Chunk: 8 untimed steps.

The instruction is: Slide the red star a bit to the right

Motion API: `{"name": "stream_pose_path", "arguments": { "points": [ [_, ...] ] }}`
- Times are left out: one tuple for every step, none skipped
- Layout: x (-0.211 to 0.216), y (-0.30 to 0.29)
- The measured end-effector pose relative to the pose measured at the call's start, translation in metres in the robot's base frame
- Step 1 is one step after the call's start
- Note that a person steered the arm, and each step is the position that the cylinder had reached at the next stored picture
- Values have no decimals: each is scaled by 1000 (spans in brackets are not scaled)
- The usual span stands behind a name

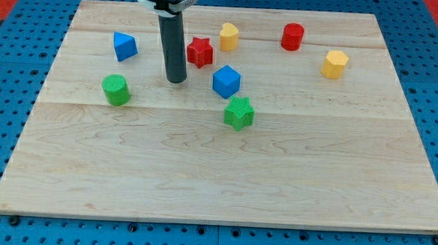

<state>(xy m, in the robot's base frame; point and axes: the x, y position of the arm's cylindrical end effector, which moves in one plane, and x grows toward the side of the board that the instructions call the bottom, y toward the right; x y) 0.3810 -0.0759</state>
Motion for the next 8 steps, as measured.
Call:
{"name": "stream_pose_path", "arguments": {
  "points": [
    [0,0],
    [-5,0],
    [-18,-4],
    [-44,-13],
    [-62,-21],
    [-62,-16],
    [-61,36],
    [-57,79]
  ]
}}
